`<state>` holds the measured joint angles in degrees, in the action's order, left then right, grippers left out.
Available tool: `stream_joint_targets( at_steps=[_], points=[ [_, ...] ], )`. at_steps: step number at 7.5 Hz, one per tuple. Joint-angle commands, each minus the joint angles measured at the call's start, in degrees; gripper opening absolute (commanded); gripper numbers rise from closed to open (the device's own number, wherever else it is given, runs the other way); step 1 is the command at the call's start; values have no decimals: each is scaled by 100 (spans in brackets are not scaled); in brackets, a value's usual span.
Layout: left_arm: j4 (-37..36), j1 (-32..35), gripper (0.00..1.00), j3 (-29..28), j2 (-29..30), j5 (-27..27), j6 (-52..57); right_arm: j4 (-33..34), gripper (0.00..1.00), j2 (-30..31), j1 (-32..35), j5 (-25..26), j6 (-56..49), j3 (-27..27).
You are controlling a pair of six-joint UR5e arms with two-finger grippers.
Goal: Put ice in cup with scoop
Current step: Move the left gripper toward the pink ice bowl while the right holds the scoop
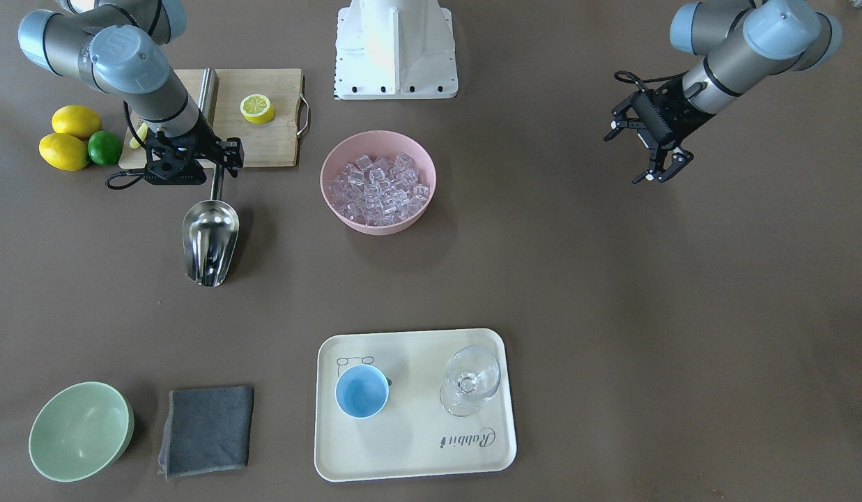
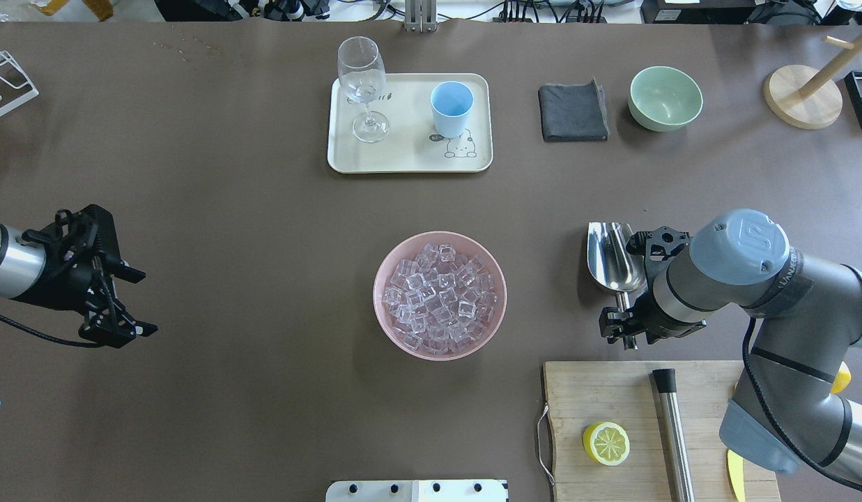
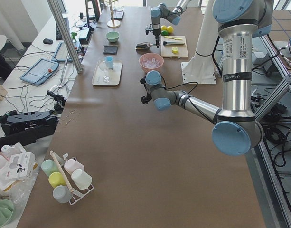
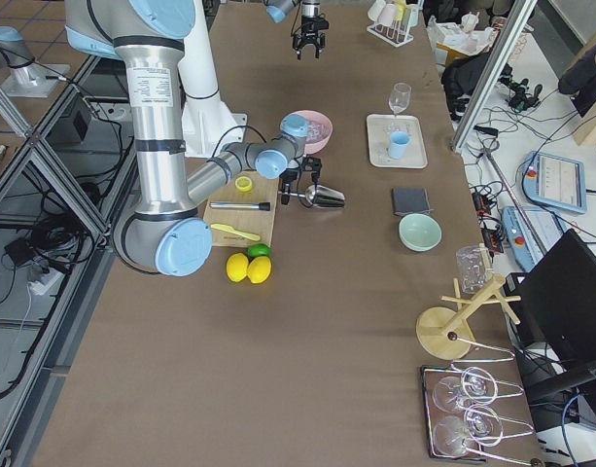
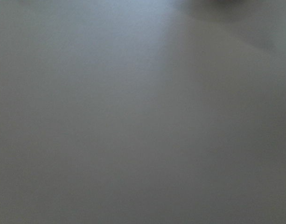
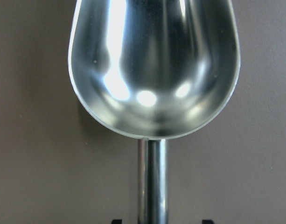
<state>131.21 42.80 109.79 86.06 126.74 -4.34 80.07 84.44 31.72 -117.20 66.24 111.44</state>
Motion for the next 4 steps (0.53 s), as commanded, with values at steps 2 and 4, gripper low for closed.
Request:
stream_joint_targets(
  at_steps=[2, 4],
  points=[
    [843, -588, 98, -525, 1109, -246, 47, 0, 56, -6, -7, -5, 3, 0],
    [1352, -694, 98, -783, 1230, -542, 1685, 0, 54, -15, -7, -22, -23, 0]
  ],
)
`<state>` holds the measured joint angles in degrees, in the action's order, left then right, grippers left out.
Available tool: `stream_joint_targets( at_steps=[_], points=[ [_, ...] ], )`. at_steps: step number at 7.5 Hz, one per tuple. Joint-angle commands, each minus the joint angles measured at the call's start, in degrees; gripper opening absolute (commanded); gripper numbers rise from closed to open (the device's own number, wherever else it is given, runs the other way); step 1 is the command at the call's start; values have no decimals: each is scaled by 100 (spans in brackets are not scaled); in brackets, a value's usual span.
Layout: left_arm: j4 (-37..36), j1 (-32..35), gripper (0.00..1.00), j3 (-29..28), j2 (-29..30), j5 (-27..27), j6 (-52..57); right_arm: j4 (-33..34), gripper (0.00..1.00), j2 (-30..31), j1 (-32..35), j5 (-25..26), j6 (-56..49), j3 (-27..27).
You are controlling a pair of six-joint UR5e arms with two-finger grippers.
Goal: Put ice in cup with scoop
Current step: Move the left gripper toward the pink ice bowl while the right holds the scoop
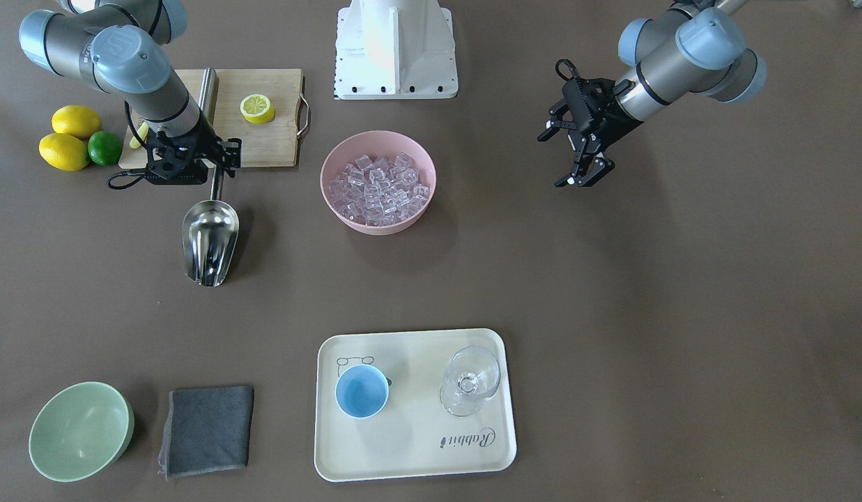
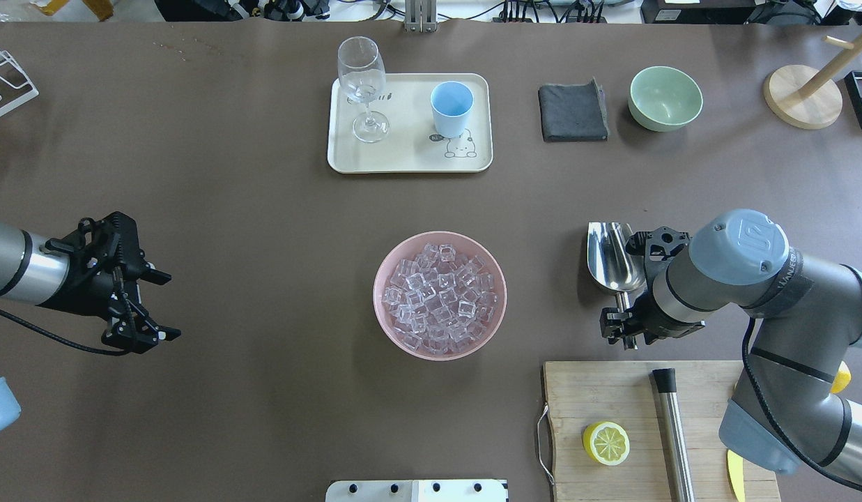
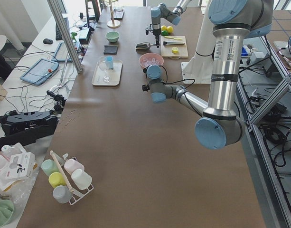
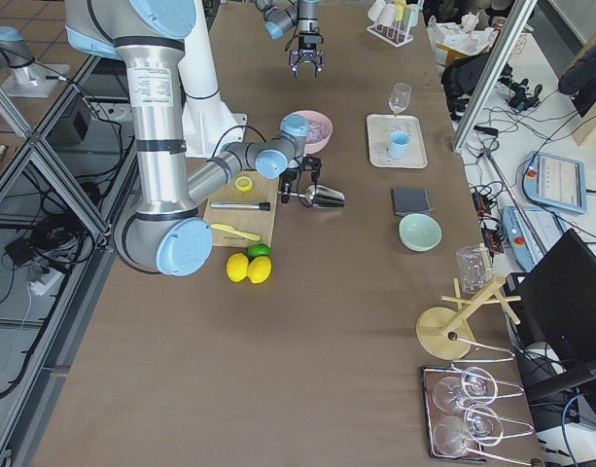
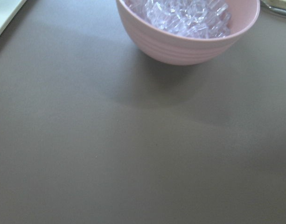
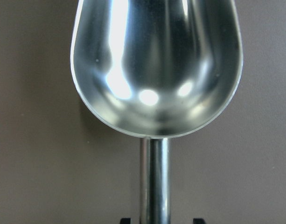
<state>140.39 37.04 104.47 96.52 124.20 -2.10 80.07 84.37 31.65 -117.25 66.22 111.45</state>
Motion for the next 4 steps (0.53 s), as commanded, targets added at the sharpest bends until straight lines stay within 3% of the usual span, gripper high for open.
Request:
stream_joint_targets(
  at_steps=[1, 2, 4],
  points=[
    [480, -353, 98, -409, 348, -804, 2729, 0, 54, -9, -1, -34, -21, -9],
    [463, -443, 98, -428, 524, -1114, 2672, 0, 53, -17, -1, -43, -21, -9],
    [454, -487, 98, -628, 752, -1047, 1894, 0, 53, -26, -1, -61, -65, -26]
  ],
)
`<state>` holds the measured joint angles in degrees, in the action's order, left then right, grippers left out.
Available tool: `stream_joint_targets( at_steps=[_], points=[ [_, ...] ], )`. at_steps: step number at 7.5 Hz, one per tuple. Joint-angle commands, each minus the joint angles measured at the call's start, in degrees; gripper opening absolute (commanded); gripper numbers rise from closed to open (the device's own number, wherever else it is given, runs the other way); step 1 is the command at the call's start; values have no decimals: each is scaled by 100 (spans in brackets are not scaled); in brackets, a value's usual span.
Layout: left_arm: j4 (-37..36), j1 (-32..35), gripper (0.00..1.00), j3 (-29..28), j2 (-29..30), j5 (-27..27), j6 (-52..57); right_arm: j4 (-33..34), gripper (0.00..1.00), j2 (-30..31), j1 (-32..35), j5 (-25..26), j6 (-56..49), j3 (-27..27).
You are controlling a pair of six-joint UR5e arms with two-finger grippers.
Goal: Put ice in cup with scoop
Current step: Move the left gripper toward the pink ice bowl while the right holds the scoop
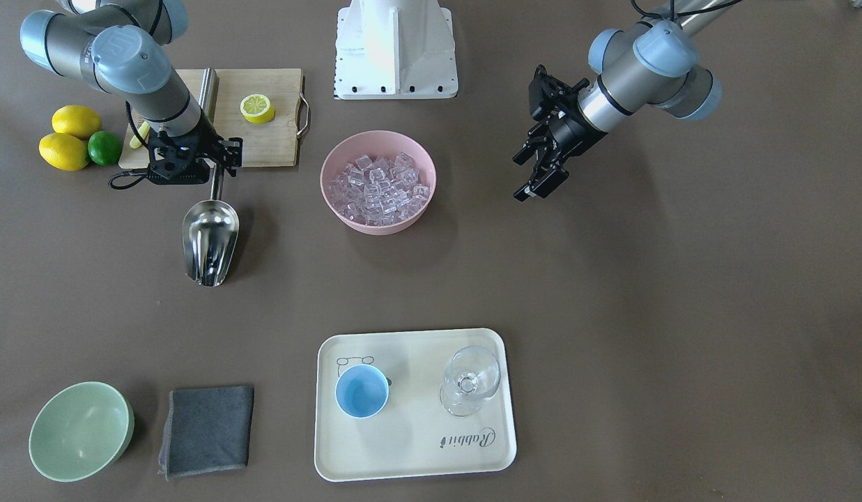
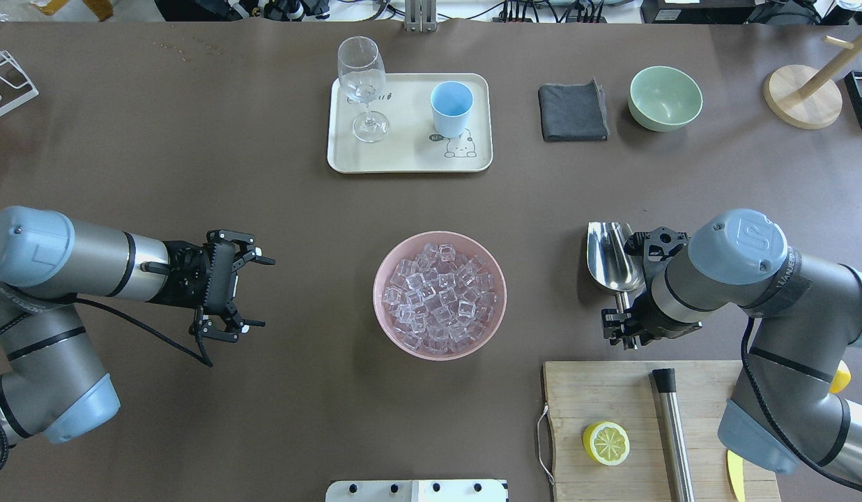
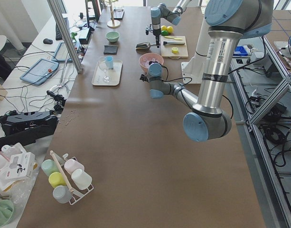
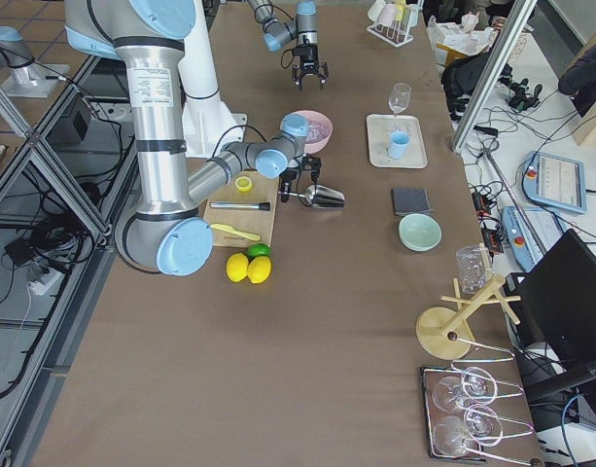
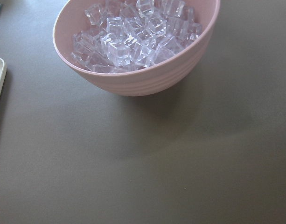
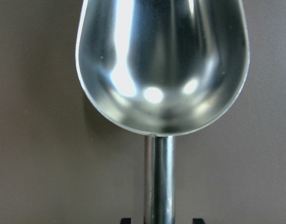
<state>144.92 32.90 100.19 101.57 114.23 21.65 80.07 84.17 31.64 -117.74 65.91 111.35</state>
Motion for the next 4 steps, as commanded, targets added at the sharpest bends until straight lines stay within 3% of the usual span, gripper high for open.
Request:
stream_joint_targets(
  at_steps=[1, 4],
  points=[
    [1, -151, 98, -297, 380, 11, -738, 0, 50, -15, 0, -12, -52, -52],
    [-104, -275, 98, -632, 821, 292, -767, 9, 42, -24, 9, -21, -61, -61]
  ],
)
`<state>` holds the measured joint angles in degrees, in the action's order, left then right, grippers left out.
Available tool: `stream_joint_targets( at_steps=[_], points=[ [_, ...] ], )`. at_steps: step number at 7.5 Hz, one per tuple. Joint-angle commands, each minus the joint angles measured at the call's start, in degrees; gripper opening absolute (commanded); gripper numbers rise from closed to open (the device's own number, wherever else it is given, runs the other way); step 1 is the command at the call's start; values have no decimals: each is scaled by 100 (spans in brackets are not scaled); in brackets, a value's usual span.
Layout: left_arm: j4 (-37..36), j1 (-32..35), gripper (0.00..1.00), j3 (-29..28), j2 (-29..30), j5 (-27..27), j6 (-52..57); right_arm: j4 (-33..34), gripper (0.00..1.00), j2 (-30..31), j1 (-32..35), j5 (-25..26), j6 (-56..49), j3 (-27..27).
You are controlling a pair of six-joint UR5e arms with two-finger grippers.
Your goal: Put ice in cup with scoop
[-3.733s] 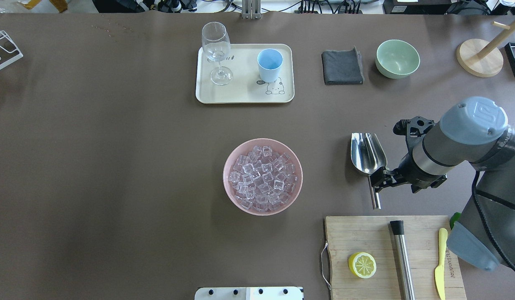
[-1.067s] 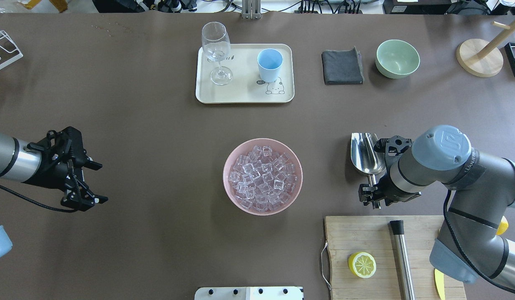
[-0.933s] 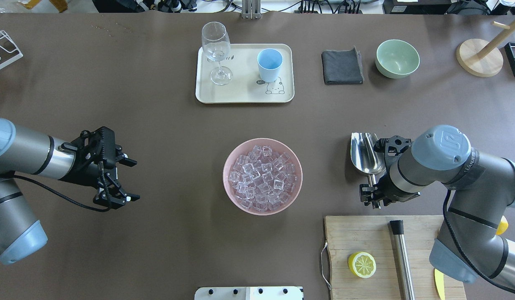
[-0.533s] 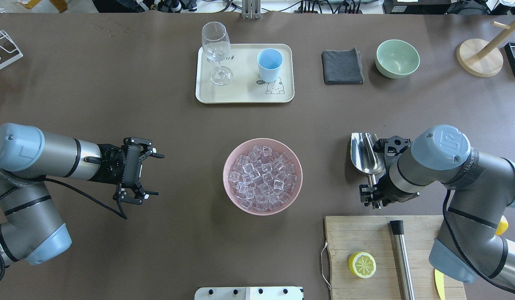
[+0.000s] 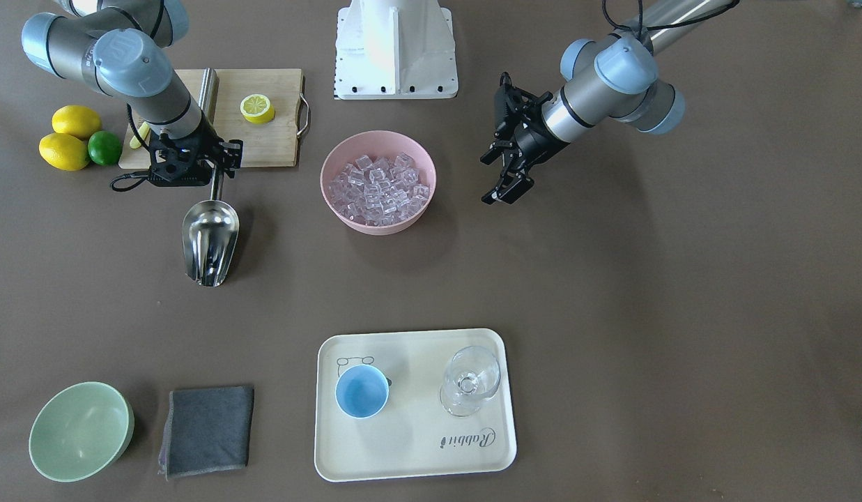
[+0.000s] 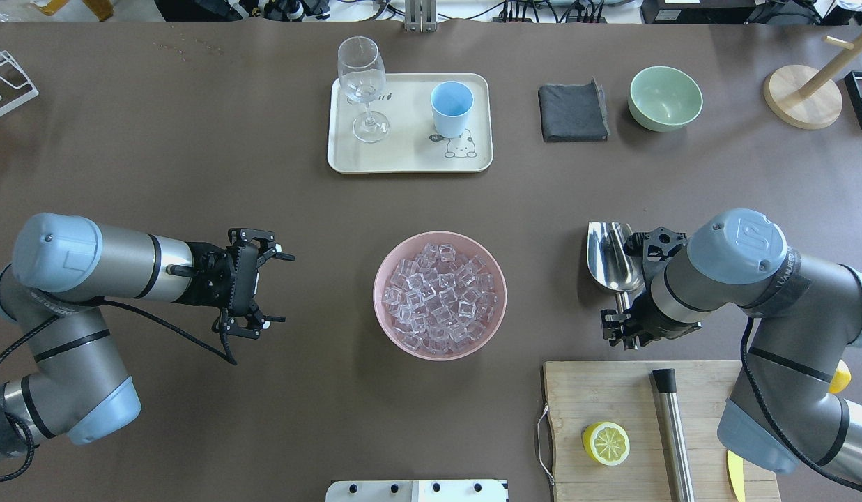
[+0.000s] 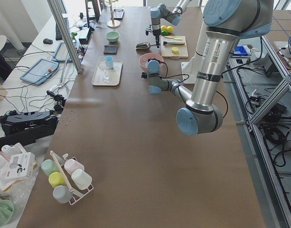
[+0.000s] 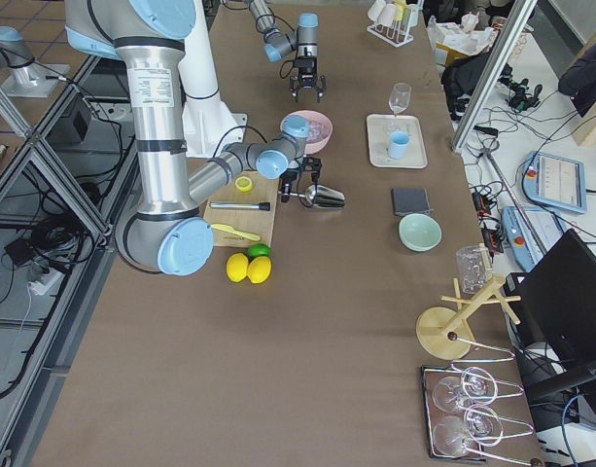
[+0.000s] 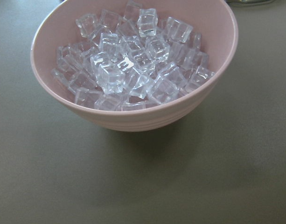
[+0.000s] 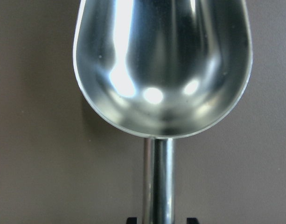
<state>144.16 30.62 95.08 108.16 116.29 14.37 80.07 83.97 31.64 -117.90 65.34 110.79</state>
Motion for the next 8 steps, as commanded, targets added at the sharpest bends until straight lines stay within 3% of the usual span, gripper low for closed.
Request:
stream_joint_targets(
  at_steps=[1, 3, 5, 6, 8],
  points=[
    [-29, -73, 98, -139, 196, 226, -205, 9, 41, -12, 0, -5, -4, -5],
    [286, -362, 98, -340, 328, -95, -373, 17, 33, -12, 9, 4, 5, -5],
    [900, -434, 98, -762, 434, -168, -653, 26, 0, -21, 0, 22, 14, -13],
    [1486, -416, 98, -1102, 442, -185, -916, 26, 0, -47, 9, 65, 14, 13],
    [1668, -320, 98, -1202, 530, -264, -1156, 88, 0, -100, 9, 92, 23, 57]
  ],
)
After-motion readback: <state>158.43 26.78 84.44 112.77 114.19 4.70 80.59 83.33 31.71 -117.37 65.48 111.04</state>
